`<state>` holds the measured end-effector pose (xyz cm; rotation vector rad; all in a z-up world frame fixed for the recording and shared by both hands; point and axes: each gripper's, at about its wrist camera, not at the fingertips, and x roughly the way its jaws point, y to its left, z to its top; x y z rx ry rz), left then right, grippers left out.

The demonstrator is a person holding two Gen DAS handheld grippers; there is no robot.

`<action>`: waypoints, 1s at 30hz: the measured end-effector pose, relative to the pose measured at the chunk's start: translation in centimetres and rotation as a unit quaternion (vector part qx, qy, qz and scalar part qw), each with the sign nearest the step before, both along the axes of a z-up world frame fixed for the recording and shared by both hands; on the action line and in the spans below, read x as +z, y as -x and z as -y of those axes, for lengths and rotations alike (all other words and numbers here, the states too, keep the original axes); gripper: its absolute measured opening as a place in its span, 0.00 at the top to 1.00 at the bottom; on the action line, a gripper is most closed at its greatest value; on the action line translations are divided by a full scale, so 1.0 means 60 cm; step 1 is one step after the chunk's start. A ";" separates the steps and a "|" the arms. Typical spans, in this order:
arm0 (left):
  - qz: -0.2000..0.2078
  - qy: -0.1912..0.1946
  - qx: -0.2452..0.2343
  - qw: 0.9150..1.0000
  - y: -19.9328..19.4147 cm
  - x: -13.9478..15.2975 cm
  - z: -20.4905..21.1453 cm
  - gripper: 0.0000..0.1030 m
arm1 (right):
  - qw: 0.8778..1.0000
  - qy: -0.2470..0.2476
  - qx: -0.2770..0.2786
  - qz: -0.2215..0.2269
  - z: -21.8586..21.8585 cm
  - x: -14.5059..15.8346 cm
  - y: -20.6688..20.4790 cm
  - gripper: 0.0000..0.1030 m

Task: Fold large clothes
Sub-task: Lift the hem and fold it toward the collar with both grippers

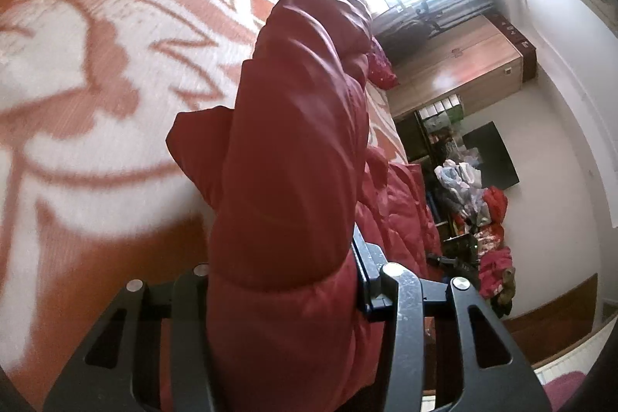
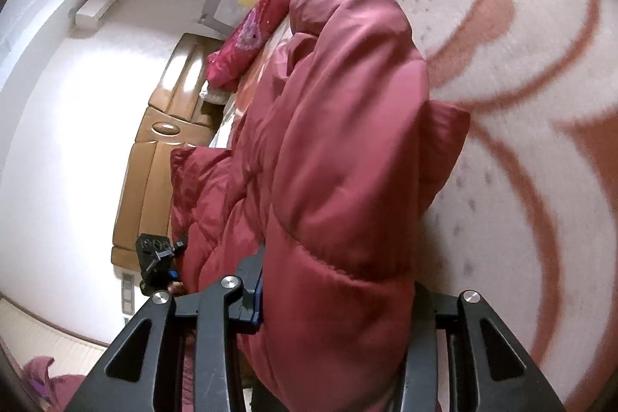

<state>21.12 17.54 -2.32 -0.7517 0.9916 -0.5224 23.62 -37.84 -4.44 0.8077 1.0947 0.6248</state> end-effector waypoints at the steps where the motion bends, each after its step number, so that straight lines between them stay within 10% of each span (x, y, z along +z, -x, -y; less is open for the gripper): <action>1: -0.001 0.000 0.002 1.000 0.013 0.001 -0.003 0.58 | 1.000 -0.001 0.000 0.000 0.002 0.001 0.014 0.62; 30: -0.038 -0.063 0.025 0.997 0.105 -0.065 -0.030 0.53 | 0.999 0.017 -0.042 -0.017 0.005 -0.039 0.101 0.54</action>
